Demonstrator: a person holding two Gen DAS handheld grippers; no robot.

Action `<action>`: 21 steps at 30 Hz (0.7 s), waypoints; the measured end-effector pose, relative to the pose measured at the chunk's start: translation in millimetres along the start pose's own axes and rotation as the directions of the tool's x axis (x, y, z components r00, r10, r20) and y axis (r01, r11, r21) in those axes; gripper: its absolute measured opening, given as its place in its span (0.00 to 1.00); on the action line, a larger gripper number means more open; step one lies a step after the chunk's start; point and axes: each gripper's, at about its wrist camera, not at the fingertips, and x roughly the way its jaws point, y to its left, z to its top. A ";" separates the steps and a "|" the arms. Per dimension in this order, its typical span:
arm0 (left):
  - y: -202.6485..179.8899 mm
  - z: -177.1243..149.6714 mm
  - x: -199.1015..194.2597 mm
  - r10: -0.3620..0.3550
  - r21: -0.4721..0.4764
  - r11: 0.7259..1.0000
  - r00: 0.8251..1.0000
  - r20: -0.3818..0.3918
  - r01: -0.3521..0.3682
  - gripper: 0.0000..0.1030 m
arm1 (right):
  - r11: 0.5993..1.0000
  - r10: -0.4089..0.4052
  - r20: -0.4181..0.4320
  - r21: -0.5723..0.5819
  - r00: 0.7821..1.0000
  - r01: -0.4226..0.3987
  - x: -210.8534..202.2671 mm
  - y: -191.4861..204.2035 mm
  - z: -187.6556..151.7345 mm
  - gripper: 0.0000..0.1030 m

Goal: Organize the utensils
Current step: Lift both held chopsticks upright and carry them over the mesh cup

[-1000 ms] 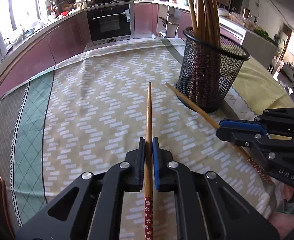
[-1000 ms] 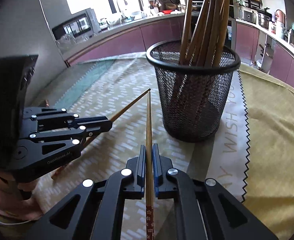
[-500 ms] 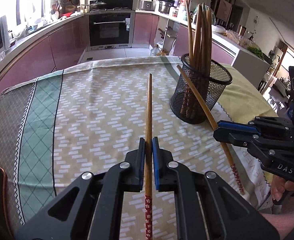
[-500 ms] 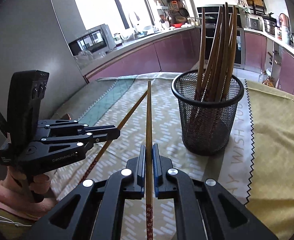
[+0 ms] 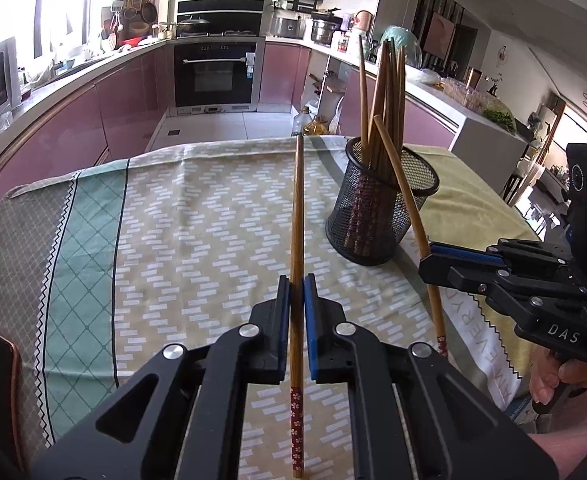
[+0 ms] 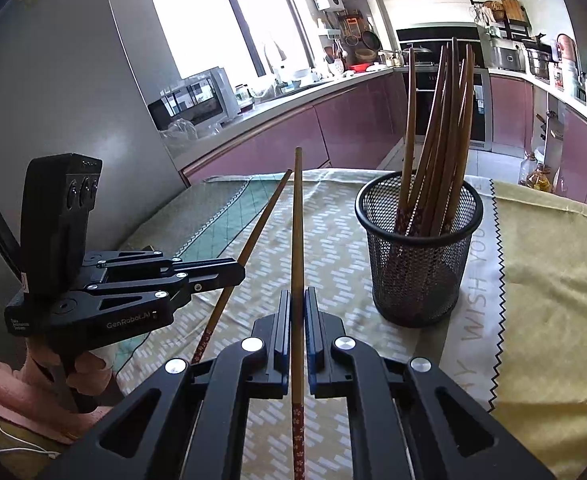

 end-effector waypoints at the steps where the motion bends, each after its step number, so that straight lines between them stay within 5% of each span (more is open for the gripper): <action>1: -0.3 0.2 -1.4 -0.003 0.000 1.000 1.000 0.004 0.003 0.08 | 1.000 0.000 0.003 0.000 1.000 0.000 -0.6 0.4 1.0 0.05; 21: -1.0 5.2 -19.5 -0.058 -0.004 0.998 0.997 0.049 0.058 0.08 | 1.000 0.022 0.056 0.008 0.998 -0.022 -16.5 0.8 7.0 0.05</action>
